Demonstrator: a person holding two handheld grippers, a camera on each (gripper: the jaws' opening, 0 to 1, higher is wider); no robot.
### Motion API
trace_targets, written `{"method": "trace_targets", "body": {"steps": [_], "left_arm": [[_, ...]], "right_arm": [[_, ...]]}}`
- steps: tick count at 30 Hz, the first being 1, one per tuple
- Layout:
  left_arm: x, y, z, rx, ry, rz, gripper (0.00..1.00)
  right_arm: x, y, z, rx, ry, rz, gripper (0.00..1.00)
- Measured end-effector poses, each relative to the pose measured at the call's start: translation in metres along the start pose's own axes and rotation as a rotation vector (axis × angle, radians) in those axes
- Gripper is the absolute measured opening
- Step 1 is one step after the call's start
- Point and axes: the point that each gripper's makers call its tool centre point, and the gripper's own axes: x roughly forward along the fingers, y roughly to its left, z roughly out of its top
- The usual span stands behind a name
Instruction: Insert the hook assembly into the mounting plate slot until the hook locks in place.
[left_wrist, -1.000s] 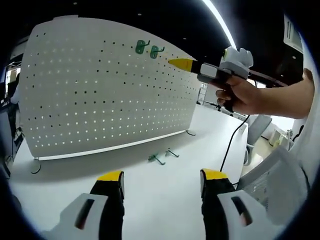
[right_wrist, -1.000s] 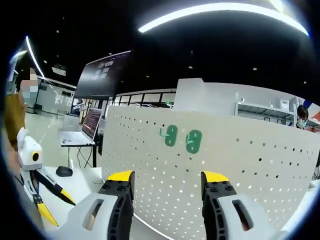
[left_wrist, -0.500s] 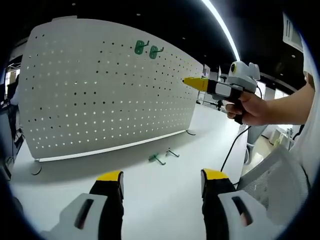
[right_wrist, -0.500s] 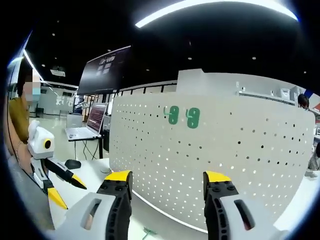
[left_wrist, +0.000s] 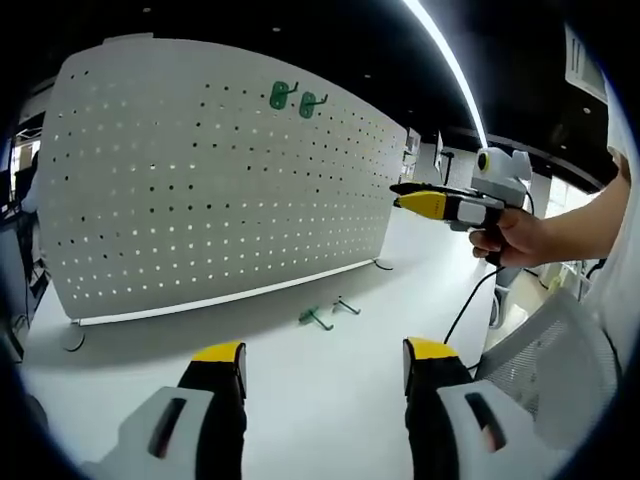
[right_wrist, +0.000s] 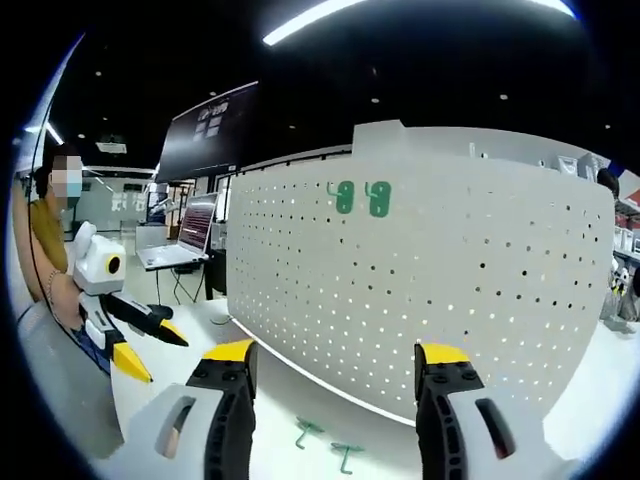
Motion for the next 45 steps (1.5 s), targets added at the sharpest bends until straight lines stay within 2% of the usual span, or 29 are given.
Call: {"method": "trace_targets", "body": {"steps": [17,45], "left_arm": [[0.000,0.000,0.000,0.005,-0.001,-0.001,0.65],[0.000,0.004,0.001,0.018,0.007,0.003,0.65]], "right_arm": [[-0.024,0.011,-0.031,0.050,0.064,0.039,0.64],[-0.044,0.027,-0.073,0.127,0.184,0.074,0.69]]}}
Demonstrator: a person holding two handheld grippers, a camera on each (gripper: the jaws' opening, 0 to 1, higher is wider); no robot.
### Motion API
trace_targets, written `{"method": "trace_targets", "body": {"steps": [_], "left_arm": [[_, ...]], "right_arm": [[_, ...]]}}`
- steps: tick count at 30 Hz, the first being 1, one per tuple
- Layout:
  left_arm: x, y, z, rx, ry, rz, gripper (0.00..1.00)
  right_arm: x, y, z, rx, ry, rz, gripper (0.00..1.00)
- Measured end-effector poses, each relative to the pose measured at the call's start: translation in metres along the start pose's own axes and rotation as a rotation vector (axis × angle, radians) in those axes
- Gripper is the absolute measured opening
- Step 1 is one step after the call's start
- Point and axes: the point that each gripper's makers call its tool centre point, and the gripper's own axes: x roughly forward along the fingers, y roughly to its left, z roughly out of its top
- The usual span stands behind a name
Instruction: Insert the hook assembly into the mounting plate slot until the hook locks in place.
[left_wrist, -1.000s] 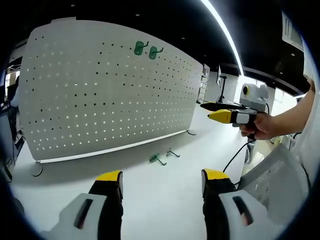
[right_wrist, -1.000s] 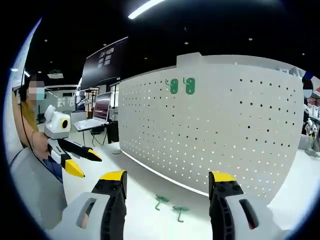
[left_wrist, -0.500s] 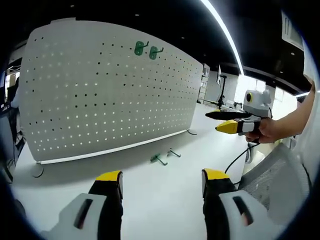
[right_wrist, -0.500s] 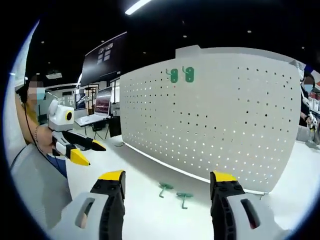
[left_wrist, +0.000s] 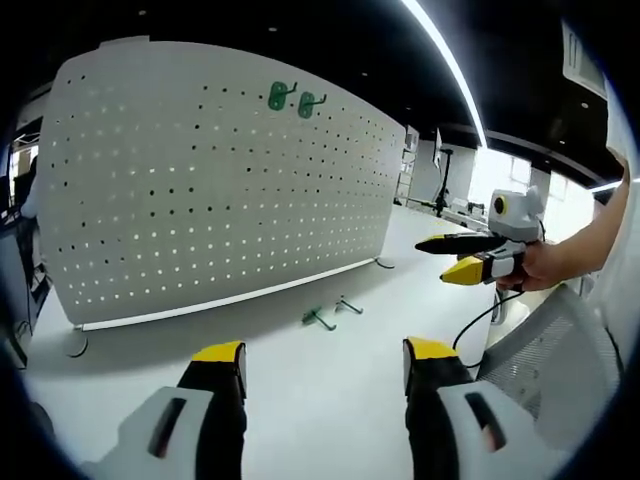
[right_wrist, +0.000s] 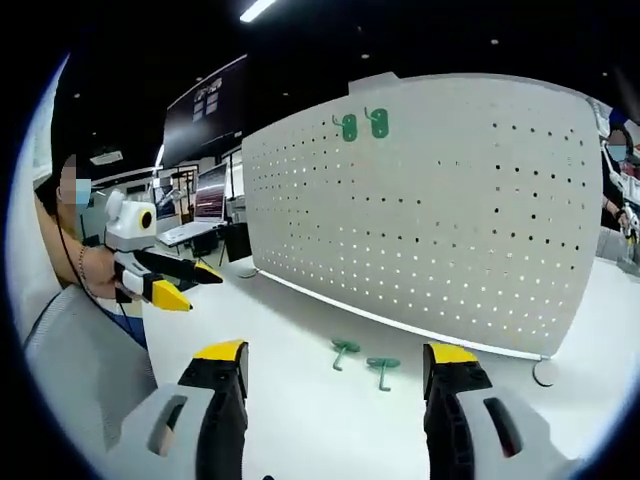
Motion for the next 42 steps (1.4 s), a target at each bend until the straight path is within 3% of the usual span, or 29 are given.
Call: {"method": "trace_targets", "body": {"steps": [13,34,42], "left_arm": [[-0.001,0.002,-0.002,0.002,0.006,0.004,0.64],[0.019,0.001,0.009,0.031,0.016,-0.027,0.64],[0.035,0.003,0.008,0.094,0.086,-0.072,0.66]], "right_arm": [[-0.005,-0.002,-0.019,0.050,0.048,-0.007,0.70],[-0.006,-0.002,-0.022,0.063,0.066,-0.004,0.70],[-0.005,0.001,-0.024,0.042,0.081,0.006,0.70]]}}
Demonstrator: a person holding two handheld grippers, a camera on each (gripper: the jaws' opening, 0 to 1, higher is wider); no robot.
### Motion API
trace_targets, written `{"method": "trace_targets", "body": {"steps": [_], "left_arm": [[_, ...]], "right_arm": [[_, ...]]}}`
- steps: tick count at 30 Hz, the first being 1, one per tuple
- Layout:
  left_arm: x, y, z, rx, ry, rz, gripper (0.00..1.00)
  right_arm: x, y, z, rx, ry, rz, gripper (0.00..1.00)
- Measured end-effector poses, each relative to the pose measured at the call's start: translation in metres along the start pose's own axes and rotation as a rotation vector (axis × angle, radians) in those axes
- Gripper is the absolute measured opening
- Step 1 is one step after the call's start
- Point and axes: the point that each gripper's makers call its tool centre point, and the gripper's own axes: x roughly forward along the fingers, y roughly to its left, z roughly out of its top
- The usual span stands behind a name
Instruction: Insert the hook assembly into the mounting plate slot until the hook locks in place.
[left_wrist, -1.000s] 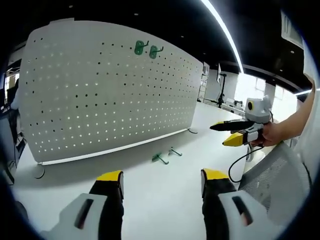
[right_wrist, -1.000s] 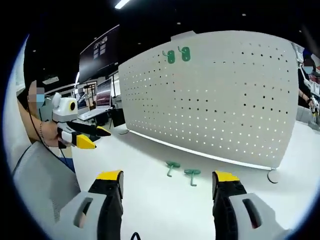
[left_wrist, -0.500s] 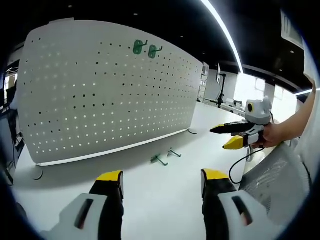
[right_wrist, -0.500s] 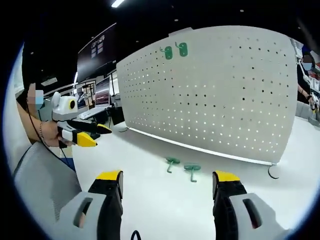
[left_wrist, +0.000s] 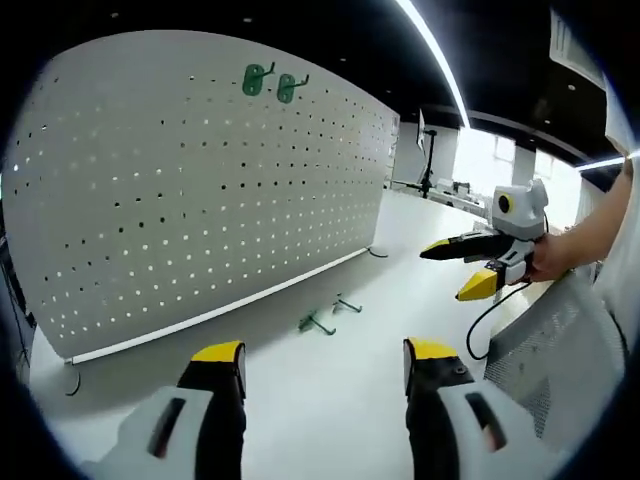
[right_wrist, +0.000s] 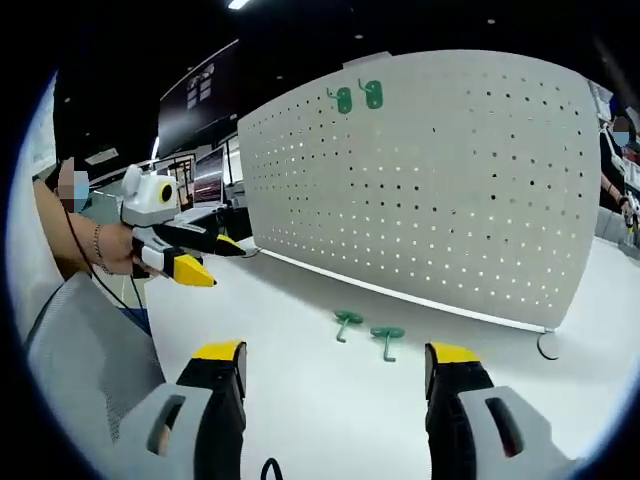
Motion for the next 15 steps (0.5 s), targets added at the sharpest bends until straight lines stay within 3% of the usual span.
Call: {"method": "trace_targets", "body": {"steps": [15], "left_arm": [[0.021,0.003,0.000,0.112,0.100,-0.081,0.67]], "right_arm": [[0.000,0.001,-0.001,0.008,0.005,0.001,0.71]]}}
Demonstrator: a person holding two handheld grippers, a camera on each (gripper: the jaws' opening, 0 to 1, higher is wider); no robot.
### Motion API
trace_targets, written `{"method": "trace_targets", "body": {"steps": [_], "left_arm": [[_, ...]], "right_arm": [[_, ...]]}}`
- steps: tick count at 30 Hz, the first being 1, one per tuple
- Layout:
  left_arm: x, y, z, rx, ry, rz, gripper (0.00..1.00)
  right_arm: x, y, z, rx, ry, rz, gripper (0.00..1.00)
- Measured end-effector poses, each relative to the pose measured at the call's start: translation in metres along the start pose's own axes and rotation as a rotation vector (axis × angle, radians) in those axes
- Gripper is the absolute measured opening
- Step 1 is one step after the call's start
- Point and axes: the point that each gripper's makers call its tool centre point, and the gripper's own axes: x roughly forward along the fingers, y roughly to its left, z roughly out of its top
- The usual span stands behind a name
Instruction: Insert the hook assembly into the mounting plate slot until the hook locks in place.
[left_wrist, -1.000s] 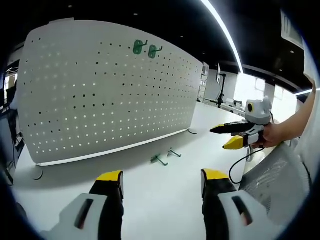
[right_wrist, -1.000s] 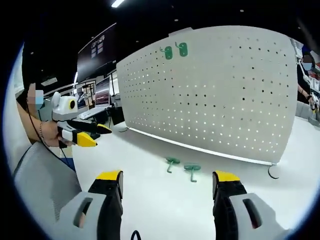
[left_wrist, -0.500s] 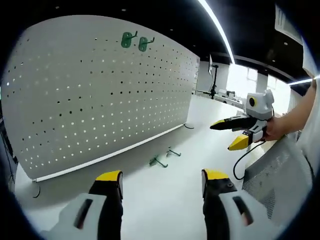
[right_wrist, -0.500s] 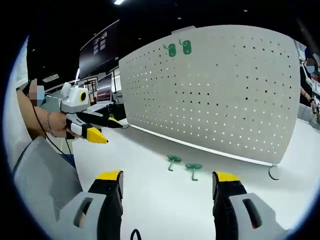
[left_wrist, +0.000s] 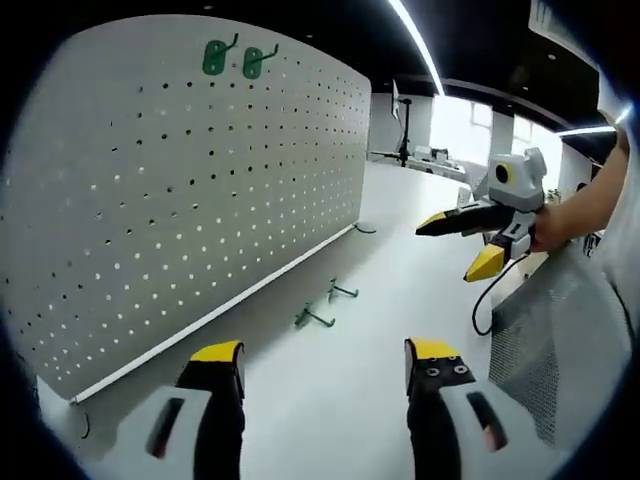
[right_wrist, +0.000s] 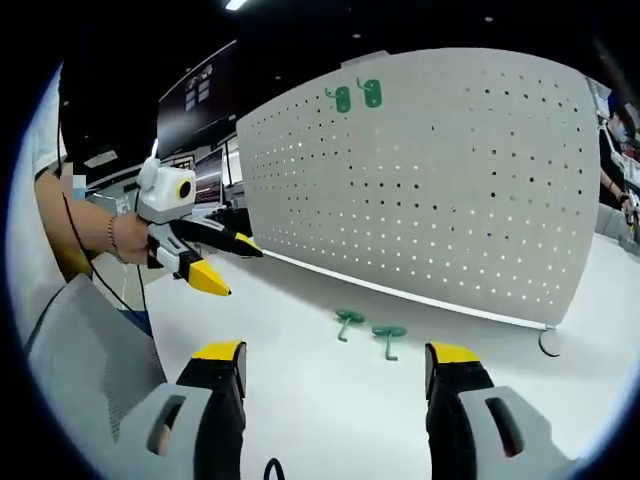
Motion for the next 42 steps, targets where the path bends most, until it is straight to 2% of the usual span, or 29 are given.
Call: {"method": "trace_targets", "body": {"steps": [16,30,42], "left_arm": [[0.025,-0.002,0.008,0.161,0.085,-0.075,0.68],[0.040,0.004,0.010,0.231,0.132,-0.143,0.68],[0.058,0.015,0.007,0.291,0.228,-0.179,0.68]], "right_arm": [[-0.002,-0.002,0.000,-0.002,0.004,-0.010,0.70],[-0.005,-0.003,-0.001,-0.008,0.007,-0.014,0.69],[-0.006,-0.005,-0.003,0.000,0.014,-0.020,0.67]]}}
